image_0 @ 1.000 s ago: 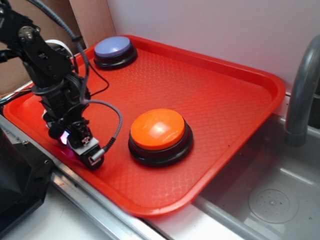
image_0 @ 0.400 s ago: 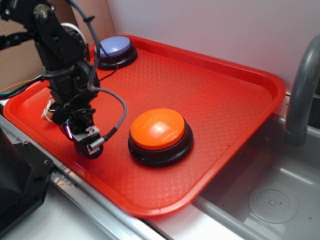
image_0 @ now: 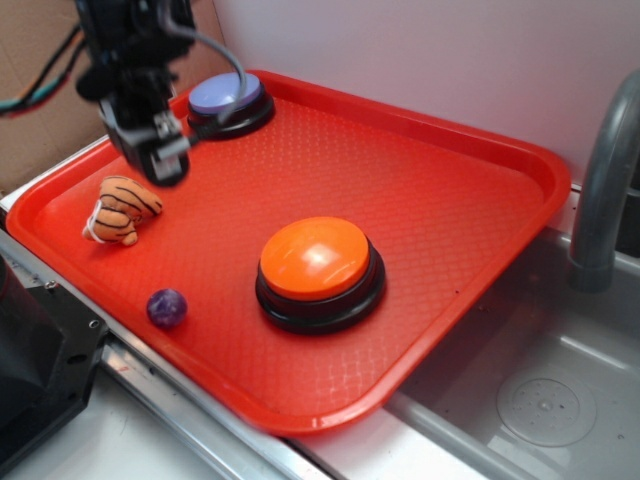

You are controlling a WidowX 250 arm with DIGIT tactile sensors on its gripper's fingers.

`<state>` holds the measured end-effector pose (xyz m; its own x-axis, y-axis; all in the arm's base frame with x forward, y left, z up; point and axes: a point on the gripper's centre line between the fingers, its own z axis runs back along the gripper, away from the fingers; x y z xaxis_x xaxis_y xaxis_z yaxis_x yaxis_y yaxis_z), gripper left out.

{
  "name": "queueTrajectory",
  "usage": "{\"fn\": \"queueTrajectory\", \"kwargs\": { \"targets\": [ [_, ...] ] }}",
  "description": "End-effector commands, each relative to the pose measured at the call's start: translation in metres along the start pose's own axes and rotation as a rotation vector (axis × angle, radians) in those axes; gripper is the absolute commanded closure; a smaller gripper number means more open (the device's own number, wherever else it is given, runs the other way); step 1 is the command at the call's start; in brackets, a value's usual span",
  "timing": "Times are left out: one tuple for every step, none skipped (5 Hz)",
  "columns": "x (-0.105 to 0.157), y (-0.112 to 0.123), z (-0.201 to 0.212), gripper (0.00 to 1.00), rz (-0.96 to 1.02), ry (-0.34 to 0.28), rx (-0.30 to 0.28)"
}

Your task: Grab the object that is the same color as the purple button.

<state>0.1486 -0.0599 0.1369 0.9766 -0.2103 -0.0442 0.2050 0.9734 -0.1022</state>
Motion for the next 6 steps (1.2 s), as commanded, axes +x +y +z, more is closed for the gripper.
{"fn": "queueTrajectory", "kwargs": {
  "targets": [
    [0.003, 0.039, 0.047, 1.00, 0.107, -0.112, 0.007],
    [0.011, 0.057, 0.049, 1.00, 0.129, -0.117, 0.028],
    [0.022, 0.065, 0.043, 1.00, 0.119, -0.109, 0.044],
    [0.016, 0.058, 0.030, 0.00, 0.072, -0.112, 0.019],
    [-0.018, 0.065, -0.008, 0.00, 0.095, -0.081, 0.056],
    [-0.040, 0.063, -0.041, 0.00, 0.104, -0.077, 0.012]
  ]
}}
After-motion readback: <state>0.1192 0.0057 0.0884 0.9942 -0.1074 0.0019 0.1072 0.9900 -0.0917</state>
